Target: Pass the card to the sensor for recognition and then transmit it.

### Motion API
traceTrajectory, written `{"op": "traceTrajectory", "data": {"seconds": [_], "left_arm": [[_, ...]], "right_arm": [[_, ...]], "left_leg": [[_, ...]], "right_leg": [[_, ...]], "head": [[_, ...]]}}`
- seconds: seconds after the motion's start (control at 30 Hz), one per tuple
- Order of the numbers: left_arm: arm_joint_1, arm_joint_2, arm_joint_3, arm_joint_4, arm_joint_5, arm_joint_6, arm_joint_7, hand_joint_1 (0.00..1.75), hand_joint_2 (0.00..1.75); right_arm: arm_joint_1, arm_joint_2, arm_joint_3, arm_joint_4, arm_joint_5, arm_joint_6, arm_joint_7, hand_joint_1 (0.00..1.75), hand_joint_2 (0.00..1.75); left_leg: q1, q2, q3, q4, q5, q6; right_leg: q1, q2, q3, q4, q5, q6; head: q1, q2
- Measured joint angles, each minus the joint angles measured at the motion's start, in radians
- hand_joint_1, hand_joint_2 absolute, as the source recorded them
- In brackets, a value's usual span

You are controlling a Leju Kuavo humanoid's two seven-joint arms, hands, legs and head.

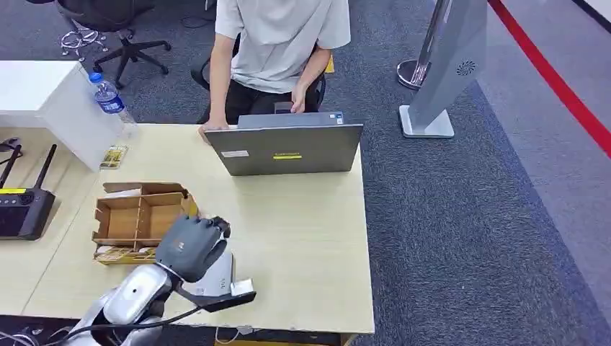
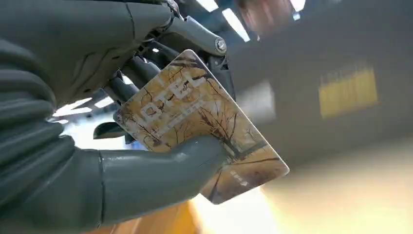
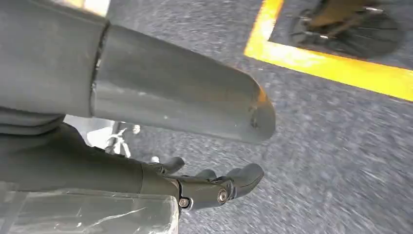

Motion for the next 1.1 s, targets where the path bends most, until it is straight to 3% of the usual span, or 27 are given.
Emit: {"op": "traceTrajectory", "data": {"seconds": [0.13, 0.3, 0.4, 0.57, 0.77, 0.8, 1.1], "left_arm": [[-0.140, -0.097, 0.075, -0.079, -0.067, 0.014, 0.014, 1.75, 1.75], [-0.321, -0.149, 0.243, -0.073, -0.148, -0.074, 0.042, 1.75, 1.75], [-0.430, -0.171, 0.361, 0.026, -0.205, -0.121, 0.081, 1.75, 1.75], [-0.557, -0.189, 0.488, 0.226, -0.284, -0.151, 0.120, 1.75, 1.75], [-0.606, -0.207, 0.565, 0.364, -0.286, -0.162, 0.140, 1.75, 1.75], [-0.610, -0.214, 0.573, 0.377, -0.286, -0.164, 0.140, 0.00, 1.75], [-0.613, -0.268, 0.648, 0.411, -0.282, -0.174, 0.100, 0.00, 1.75]], "right_arm": [[0.010, 0.008, 0.002, 0.003, 0.037, 0.007, 0.009, 0.00, 0.00], [0.010, 0.015, 0.016, 0.004, 0.076, 0.027, 0.030, 0.00, 0.00], [0.003, 0.018, 0.023, 0.004, 0.087, 0.036, 0.041, 0.00, 0.00], [-0.008, 0.020, 0.028, 0.004, 0.097, 0.045, 0.052, 0.00, 0.00], [-0.012, 0.021, 0.028, 0.004, 0.097, 0.045, 0.058, 0.00, 0.00], [-0.013, 0.021, 0.028, 0.004, 0.097, 0.045, 0.059, 0.00, 0.00], [-0.013, 0.021, 0.028, 0.004, 0.096, 0.043, 0.061, 0.00, 0.00]], "left_leg": [[0.000, 0.002, 0.000, 0.000, 0.000, 0.000], [0.000, 0.001, 0.000, 0.001, 0.002, 0.000], [0.001, 0.003, 0.000, 0.000, 0.003, -0.002], [0.001, 0.004, 0.000, 0.000, 0.004, -0.001], [0.001, 0.005, -0.001, 0.000, 0.004, -0.001], [0.001, 0.005, -0.001, 0.000, 0.004, -0.001], [0.001, 0.005, -0.002, 0.001, 0.004, -0.001]], "right_leg": [[0.000, 0.002, 0.000, 0.000, 0.001, 0.001], [0.000, 0.002, 0.000, 0.000, 0.002, 0.001], [0.001, 0.004, -0.001, 0.001, 0.004, -0.001], [0.001, 0.004, -0.002, 0.001, 0.004, -0.001], [0.001, 0.005, -0.003, 0.001, 0.004, -0.001], [0.001, 0.005, -0.003, 0.001, 0.004, -0.001], [0.001, 0.005, -0.003, 0.001, 0.005, -0.001]], "head": [[0.000, 0.000], [0.001, 0.000], [0.001, 0.000], [0.002, 0.000], [0.000, 0.000], [0.000, 0.000], [0.000, 0.000]]}}
